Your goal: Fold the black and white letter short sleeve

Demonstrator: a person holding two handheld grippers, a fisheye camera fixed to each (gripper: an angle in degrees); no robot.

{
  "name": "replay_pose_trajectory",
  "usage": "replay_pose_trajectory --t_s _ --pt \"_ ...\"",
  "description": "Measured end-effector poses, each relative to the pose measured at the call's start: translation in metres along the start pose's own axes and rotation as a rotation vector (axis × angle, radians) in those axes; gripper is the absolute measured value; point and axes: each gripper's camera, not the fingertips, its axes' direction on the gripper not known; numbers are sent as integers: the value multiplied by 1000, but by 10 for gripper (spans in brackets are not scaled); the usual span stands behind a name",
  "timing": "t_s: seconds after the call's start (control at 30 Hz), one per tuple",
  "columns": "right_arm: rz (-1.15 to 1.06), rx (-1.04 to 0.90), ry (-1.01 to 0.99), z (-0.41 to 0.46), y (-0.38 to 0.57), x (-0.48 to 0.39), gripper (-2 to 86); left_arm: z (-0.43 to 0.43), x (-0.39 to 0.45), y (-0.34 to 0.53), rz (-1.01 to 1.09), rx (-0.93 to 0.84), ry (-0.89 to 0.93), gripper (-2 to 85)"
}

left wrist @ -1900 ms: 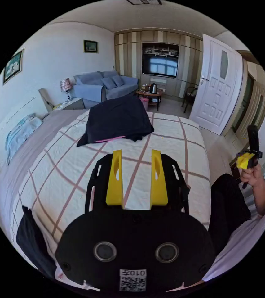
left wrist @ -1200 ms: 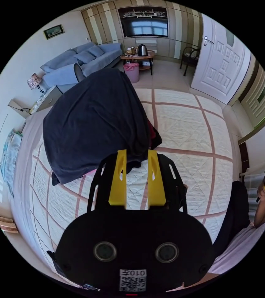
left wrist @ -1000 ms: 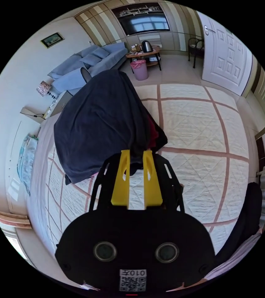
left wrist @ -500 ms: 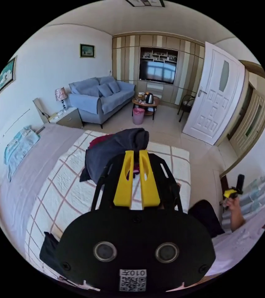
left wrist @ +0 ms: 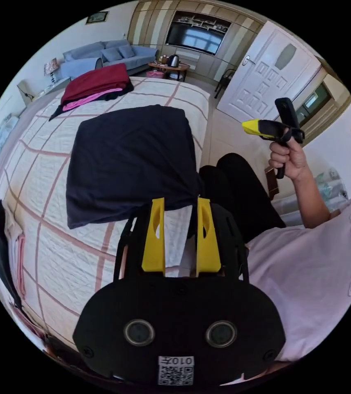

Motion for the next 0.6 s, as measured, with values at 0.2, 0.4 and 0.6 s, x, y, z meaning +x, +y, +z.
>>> replay_pose_trajectory --t_s 0.2,0.4,0.6 --pt "30 -26 -104 25 5 -4 31 35 56 7 315 30 -241 129" --pt "29 -7 -43 16 6 -17 31 77 58 24 265 -30 -337 95" --pt "89 -7 -45 24 8 -8 37 49 -2 52 90 79 -110 51"
